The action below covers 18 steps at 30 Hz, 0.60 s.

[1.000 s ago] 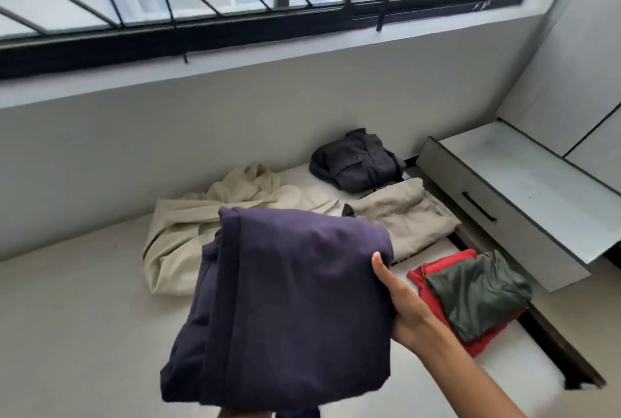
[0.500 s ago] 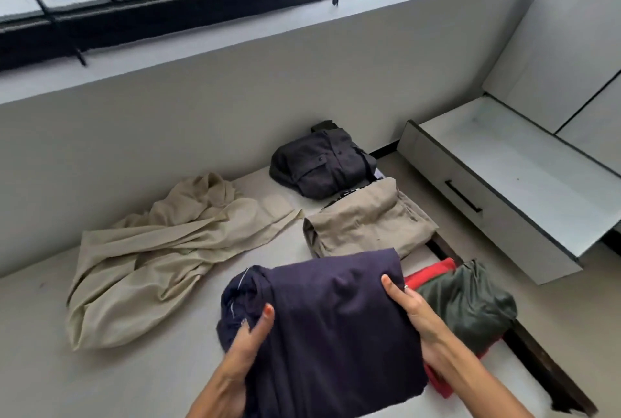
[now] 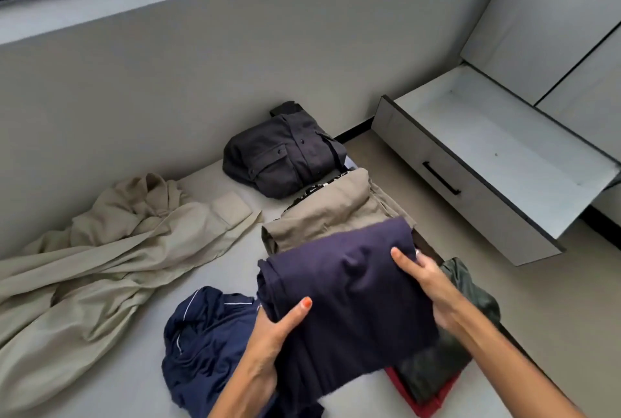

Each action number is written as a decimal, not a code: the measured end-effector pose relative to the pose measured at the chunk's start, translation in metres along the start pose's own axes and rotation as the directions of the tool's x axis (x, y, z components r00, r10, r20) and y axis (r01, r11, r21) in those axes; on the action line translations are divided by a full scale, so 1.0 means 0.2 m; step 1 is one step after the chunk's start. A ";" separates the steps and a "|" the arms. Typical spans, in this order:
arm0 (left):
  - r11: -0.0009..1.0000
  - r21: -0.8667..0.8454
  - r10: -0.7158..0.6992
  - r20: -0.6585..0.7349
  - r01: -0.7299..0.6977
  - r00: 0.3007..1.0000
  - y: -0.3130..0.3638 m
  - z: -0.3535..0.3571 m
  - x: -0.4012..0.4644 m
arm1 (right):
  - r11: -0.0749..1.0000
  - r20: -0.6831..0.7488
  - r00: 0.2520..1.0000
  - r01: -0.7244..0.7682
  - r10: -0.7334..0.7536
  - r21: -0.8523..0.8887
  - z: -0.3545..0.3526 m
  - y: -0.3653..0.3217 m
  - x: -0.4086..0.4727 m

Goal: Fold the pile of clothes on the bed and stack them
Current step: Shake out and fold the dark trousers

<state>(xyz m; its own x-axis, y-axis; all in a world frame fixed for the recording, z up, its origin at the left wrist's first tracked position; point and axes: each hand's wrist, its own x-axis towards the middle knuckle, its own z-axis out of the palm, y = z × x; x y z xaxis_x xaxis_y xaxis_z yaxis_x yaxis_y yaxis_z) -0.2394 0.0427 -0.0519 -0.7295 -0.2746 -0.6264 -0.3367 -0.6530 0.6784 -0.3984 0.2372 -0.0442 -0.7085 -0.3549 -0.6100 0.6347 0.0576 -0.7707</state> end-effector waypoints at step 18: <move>-0.123 0.992 0.279 0.003 0.033 0.960 -0.02 0.06 0.87 | 0.053 0.083 0.957 0.101 -0.277 -0.993 0.32 0.23 0.91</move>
<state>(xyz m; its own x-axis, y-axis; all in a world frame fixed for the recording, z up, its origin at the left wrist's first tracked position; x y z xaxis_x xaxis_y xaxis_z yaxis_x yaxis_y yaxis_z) -0.3724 0.0062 -0.1593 -0.7962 -0.4442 -0.4109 -0.5730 0.7716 0.2763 -0.4794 0.1154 -0.1790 -0.8287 -0.4329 -0.3548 -0.3448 0.8942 -0.2855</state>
